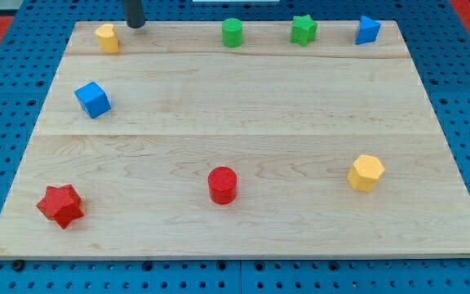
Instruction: Place the yellow heart diagonally bottom right to the blue cube
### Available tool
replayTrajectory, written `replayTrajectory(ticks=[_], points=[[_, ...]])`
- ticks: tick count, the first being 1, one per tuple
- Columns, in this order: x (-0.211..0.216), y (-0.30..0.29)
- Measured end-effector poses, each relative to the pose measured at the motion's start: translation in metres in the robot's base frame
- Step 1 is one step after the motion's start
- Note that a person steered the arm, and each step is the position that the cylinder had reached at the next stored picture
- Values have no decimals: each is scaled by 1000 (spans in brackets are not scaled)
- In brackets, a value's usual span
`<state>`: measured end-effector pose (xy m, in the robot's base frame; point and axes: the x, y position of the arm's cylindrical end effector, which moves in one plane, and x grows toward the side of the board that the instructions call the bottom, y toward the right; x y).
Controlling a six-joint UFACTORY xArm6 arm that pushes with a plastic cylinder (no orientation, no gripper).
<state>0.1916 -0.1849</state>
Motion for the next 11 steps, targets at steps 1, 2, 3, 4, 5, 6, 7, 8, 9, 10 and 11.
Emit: replayTrajectory(ticks=[1, 2, 3, 4, 5, 6, 7, 8, 9, 10, 11], points=[[4, -39], [34, -56], [59, -39], [98, -23], [135, 16], [175, 64], [231, 44], [240, -17], [209, -35], [180, -23], [163, -36]])
